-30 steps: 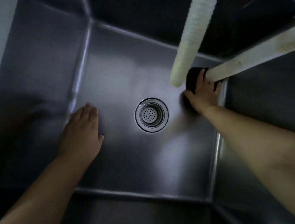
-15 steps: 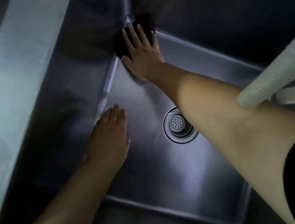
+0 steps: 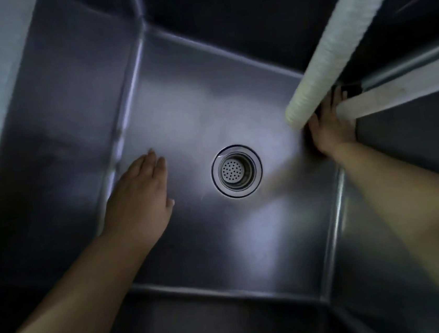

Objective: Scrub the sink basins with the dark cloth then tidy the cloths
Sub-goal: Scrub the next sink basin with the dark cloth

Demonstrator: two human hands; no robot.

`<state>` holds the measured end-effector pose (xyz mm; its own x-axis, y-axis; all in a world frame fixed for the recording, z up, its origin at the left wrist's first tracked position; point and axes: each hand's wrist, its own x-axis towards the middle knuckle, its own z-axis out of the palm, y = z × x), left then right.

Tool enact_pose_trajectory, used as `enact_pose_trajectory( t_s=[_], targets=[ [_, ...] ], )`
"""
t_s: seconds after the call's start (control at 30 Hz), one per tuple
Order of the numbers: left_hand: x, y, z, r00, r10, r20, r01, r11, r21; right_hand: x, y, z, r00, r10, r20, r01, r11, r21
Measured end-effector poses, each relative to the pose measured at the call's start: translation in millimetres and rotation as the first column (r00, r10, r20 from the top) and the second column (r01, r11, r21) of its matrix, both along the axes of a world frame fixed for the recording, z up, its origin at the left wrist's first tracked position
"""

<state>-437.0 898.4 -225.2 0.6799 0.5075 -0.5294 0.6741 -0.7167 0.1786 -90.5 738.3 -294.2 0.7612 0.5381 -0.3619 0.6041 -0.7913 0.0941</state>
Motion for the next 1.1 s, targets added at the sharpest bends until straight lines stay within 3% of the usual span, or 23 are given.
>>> enact_pose_trajectory(
  t_s=[0.3, 0.5, 0.7, 0.83, 0.9, 1.1],
  targets=[
    [1.5, -11.4, 10.7, 0.999, -0.03, 0.044, 0.03, 1.0, -0.008, -106.7, -79.5, 6.9, 0.994, -0.085, -0.072, 0.074, 0.986, -0.146],
    [-1.5, -6.1, 54.6, 0.981, -0.16, 0.111, 0.15, 0.985, 0.09, -193.6, -146.2, 28.7, 0.94, -0.061, -0.335, -0.094, 0.899, -0.428],
    [-39.7, 19.6, 121.9, 0.933, -0.33, 0.143, 0.284, 0.921, 0.267, -232.8, -161.5, 40.0, 0.877, -0.036, -0.48, -0.244, 0.826, -0.508],
    [-75.0, 40.7, 133.7, 0.826, -0.529, 0.193, 0.404, 0.795, 0.452, -243.0, -146.3, 44.2, 0.781, 0.108, -0.615, -0.419, 0.82, -0.389],
    [-87.0, 47.3, 129.5, 0.799, -0.567, 0.202, 0.419, 0.765, 0.488, -251.2, -126.9, 35.5, 0.746, 0.327, -0.58, -0.551, 0.792, -0.262],
    [-93.0, 56.8, 118.9, 0.811, -0.5, 0.304, 0.368, 0.84, 0.398, -267.6, -22.2, 3.6, 0.707, 0.581, -0.403, -0.63, 0.776, 0.015]
  ],
)
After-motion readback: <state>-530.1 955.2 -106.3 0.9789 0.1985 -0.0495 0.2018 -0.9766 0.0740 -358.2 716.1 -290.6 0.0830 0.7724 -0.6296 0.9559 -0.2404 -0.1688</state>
